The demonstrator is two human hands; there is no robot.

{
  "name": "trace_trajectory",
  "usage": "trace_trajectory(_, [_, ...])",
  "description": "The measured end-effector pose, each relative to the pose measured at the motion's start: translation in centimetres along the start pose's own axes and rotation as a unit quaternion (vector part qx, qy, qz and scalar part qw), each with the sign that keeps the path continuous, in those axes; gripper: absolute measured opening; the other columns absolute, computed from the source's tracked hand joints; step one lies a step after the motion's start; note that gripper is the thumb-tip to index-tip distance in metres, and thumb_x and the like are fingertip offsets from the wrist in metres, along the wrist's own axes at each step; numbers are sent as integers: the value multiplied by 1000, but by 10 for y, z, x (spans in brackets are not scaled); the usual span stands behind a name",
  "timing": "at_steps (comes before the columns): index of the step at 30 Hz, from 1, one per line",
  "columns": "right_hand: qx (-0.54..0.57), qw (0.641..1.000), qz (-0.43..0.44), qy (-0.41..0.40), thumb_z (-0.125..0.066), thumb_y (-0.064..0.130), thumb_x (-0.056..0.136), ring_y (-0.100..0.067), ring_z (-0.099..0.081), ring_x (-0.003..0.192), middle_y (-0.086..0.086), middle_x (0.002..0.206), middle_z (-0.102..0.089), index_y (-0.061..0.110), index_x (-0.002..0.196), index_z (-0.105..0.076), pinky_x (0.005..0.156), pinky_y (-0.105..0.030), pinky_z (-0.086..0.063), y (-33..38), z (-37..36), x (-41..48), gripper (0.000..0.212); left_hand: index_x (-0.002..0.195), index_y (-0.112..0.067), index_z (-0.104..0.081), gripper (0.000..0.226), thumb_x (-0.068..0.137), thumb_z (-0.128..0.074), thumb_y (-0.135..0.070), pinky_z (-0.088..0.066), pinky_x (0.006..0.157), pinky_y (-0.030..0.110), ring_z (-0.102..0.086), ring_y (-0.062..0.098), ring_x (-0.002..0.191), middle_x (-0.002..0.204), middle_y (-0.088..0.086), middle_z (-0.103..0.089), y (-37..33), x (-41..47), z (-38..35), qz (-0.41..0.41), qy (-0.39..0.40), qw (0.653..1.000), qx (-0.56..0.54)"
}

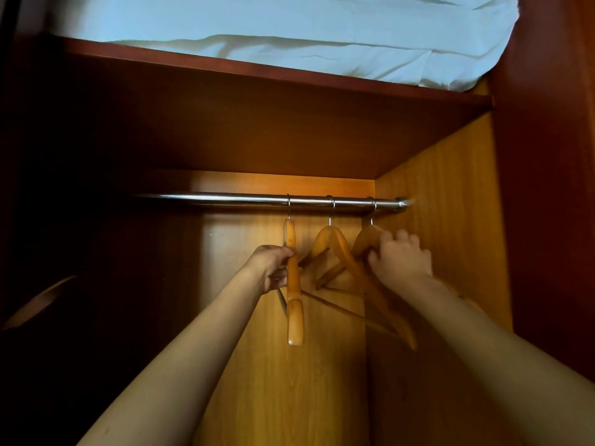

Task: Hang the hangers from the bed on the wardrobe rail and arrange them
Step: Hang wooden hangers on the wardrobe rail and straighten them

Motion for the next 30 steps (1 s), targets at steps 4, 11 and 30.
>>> trace_trajectory(4, [-50, 994, -59, 74, -49, 34, 94, -32, -40, 126, -15, 135, -42, 15, 136, -36, 98, -44, -42, -50, -12, 0, 49, 106, -6, -61, 19, 94, -56, -19, -55, 62, 29, -65, 17, 67, 81, 7, -69, 0, -4, -3, -17, 9, 1000, 6])
trace_trajectory(11, [15, 994, -22, 108, -42, 27, 98, -26, -62, 95, -8, 104, -60, 16, 125, -46, 78, -37, -52, -69, -25, -3, 30, 103, -8, -60, 14, 95, -54, -18, -49, 37, 17, -66, 11, 45, 74, 4, -66, -1, -8, -5, -33, -9, 999, 10])
trace_trajectory(30, [-71, 993, -81, 55, -44, 14, 97, -26, -64, 95, -9, 108, -63, 12, 123, -51, 70, -34, -52, -86, -26, 7, 27, 84, -14, -59, 13, 95, -54, -17, -52, 42, 17, -65, 14, 54, 73, 5, -66, -1, -9, -13, -37, -11, 999, -1])
Point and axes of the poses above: each hand's wrist, its own x-axis towards the middle knuckle, its own z-axis out of the back of the hand, y = z × x, the point moved 6 cm from there along x, towards the middle knuckle
